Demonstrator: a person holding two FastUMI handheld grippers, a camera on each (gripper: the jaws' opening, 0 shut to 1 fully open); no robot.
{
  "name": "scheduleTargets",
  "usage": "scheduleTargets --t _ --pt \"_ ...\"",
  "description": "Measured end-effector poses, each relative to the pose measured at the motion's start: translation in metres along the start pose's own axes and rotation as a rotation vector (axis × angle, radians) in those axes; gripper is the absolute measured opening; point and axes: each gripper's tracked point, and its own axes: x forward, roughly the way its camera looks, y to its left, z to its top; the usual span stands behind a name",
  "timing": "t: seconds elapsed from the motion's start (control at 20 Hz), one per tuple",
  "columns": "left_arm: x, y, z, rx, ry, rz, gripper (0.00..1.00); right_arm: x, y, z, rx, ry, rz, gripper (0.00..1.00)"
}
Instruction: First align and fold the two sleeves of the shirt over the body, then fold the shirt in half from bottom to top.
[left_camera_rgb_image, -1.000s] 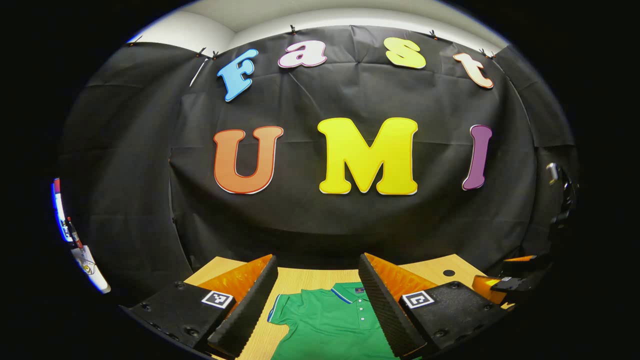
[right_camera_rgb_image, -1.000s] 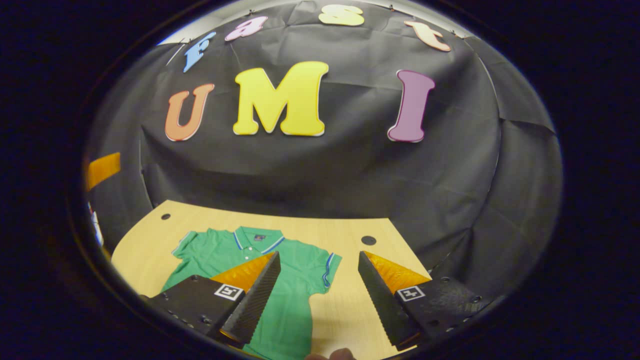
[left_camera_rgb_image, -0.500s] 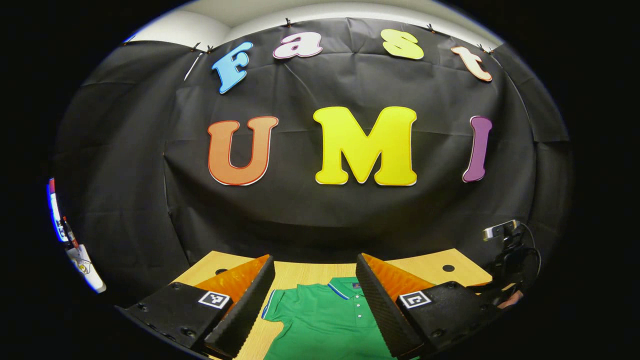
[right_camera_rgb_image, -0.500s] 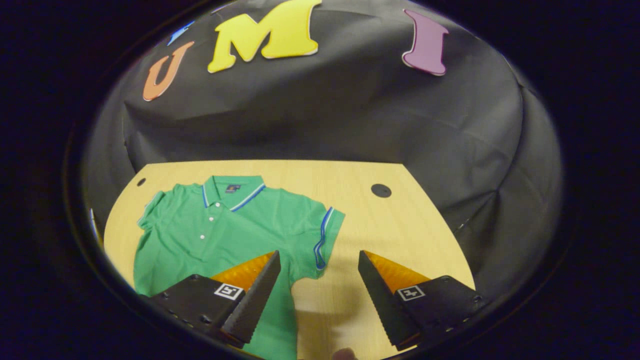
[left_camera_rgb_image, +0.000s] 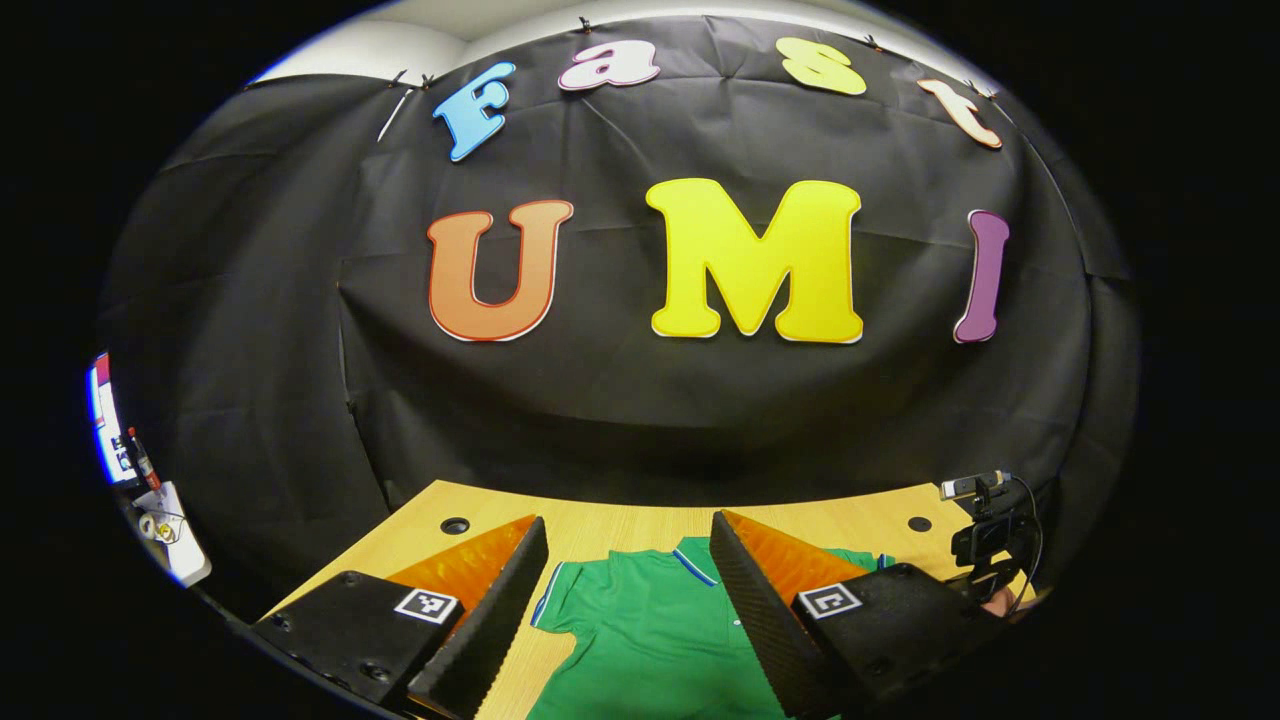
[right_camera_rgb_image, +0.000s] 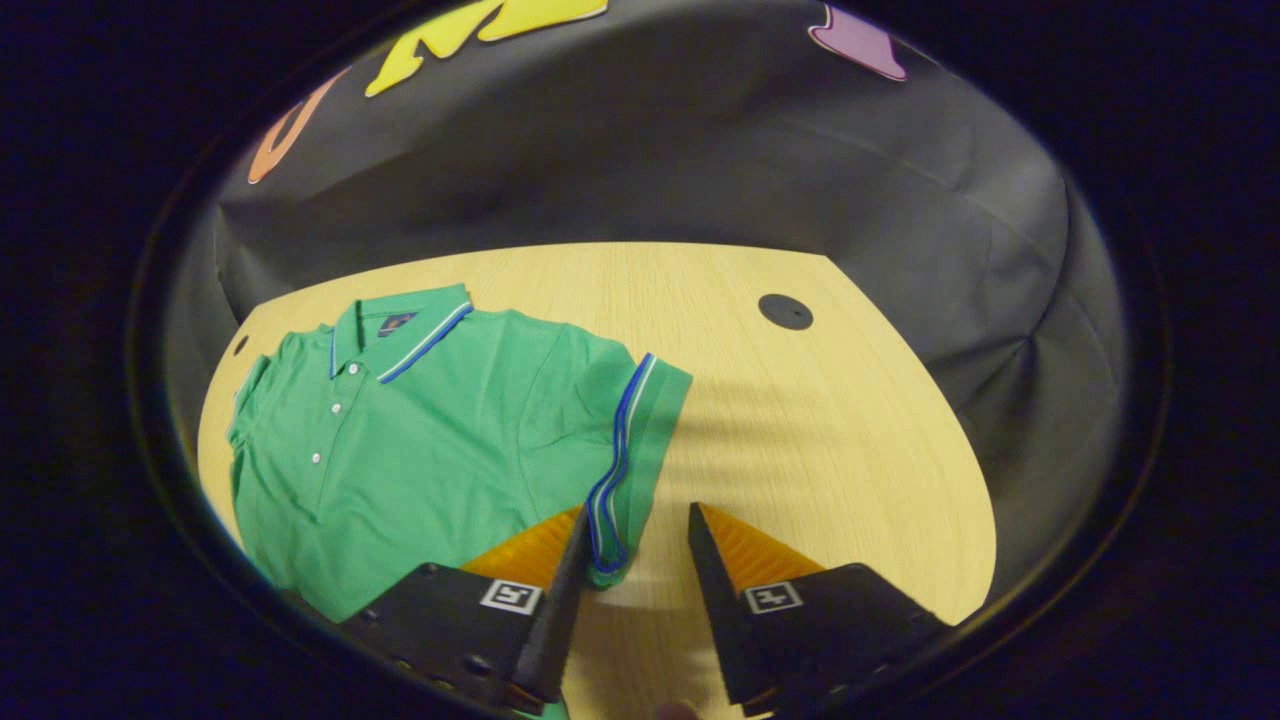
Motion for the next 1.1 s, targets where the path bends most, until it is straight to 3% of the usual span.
scheduleTargets --t 0.05,0.2,0.25,0.3,0.7,1.1 --pt "0.001 -0.001 -0.002 0.002 0.004 -0.002 1.00 0.000 0.006 -0.002 -0.002 0.014 0.025 0.51" --pt "0.006 -0.005 -0.002 0.016 0.008 -0.015 1.00 0.001 0.013 -0.001 -0.013 0.044 0.049 0.13" --pt "0.008 -0.009 -0.004 0.021 0.013 -0.022 1.00 0.001 0.010 0.001 -0.011 0.043 0.033 0.14" --pt "0.008 -0.009 -0.004 0.025 0.016 -0.028 1.00 0.001 0.009 0.004 0.012 0.038 0.030 0.00" --pt "0.008 0.000 -0.006 0.006 0.015 -0.021 1.00 -0.035 0.021 0.040 0.008 -0.039 0.071 0.00" --pt "-0.005 0.037 -0.011 -0.039 0.012 0.041 1.00 -0.081 0.113 0.084 -0.071 -0.136 0.193 0.00"
